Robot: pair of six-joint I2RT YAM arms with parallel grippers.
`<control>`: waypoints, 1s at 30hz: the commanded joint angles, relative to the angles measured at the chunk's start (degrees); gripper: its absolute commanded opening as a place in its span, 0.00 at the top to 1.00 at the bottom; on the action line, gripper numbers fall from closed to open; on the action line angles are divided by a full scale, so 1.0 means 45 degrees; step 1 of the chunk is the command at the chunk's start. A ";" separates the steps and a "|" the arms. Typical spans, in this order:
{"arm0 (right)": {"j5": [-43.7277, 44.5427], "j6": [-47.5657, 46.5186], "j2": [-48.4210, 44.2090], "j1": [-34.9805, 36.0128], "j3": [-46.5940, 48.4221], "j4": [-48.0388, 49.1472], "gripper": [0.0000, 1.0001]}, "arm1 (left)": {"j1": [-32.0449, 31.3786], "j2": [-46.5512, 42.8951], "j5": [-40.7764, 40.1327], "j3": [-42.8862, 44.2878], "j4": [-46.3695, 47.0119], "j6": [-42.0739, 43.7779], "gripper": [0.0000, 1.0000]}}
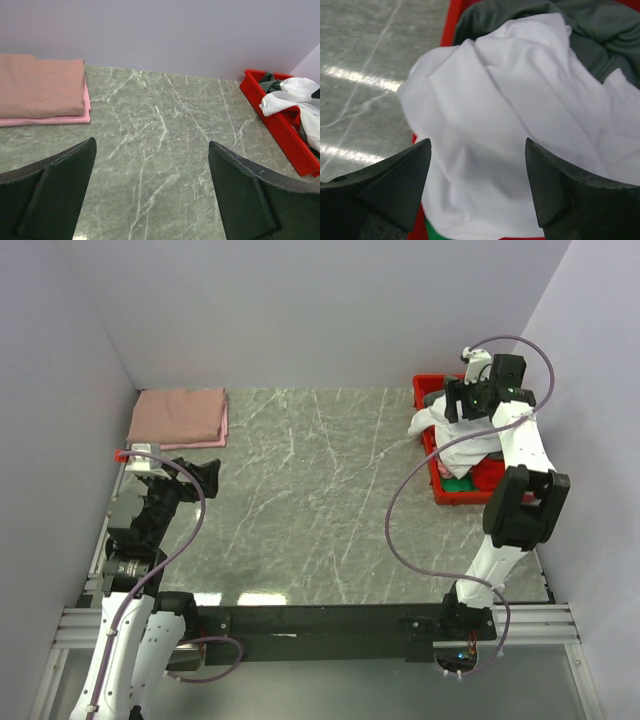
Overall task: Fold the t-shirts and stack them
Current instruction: Grab the tshirt from the pile
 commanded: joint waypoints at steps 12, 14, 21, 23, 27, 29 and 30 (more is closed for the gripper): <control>0.2631 0.0123 0.1322 0.0438 0.2238 -0.0631 0.73 | -0.0030 0.0139 0.0293 0.0581 0.0178 0.0146 0.01; 0.2690 0.0161 0.1399 0.0458 0.2336 -0.0612 0.92 | -0.0030 0.0119 0.0292 0.0581 0.0178 0.0146 0.00; 0.2320 0.0279 0.0348 0.0711 0.1715 -0.0378 1.00 | -0.0030 0.0099 0.0292 0.0562 0.0178 0.0185 0.01; 0.2047 0.0376 -0.0647 0.0887 0.1188 -0.0164 1.00 | -0.0030 0.0100 0.0331 0.0542 0.0197 0.0185 0.01; 0.1753 0.0396 -0.2834 0.1958 0.0561 -0.0065 1.00 | -0.0030 0.0060 0.0370 0.0561 0.0217 0.0204 0.01; 0.1850 0.0435 -0.4007 0.2390 0.0830 -0.0143 1.00 | -0.0030 0.0041 0.0429 0.0542 0.0256 0.0204 0.01; 0.1831 0.0454 -0.4339 0.2740 0.1045 -0.0356 1.00 | -0.0030 0.0021 0.0410 0.0542 0.0256 0.0204 0.01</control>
